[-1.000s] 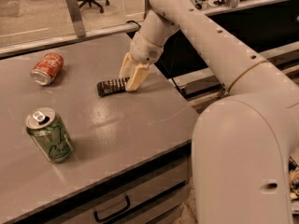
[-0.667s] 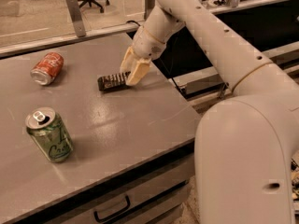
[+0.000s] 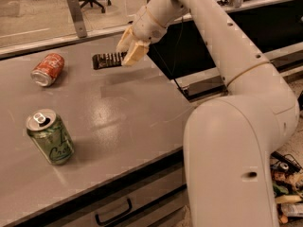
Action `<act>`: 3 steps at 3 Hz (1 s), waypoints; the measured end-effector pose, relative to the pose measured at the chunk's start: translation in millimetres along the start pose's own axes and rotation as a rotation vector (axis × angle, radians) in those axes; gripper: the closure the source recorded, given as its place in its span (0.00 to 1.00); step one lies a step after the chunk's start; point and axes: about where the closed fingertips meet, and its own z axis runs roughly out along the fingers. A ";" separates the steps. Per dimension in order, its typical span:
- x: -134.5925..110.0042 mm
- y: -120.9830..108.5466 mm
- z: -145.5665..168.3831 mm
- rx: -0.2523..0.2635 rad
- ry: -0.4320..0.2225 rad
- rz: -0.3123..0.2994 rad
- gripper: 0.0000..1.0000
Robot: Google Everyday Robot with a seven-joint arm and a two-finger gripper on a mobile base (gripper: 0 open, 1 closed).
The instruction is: Move rxbar chocolate near coke can
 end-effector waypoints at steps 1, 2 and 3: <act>-8.7 -20.3 12.3 0.019 -0.027 0.012 1.00; -16.6 -36.7 38.0 0.037 -0.066 0.069 1.00; -27.3 -51.1 60.8 0.080 -0.112 0.119 1.00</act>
Offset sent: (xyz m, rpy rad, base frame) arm 0.0378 0.0795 -0.0180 0.1320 0.0926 -0.1076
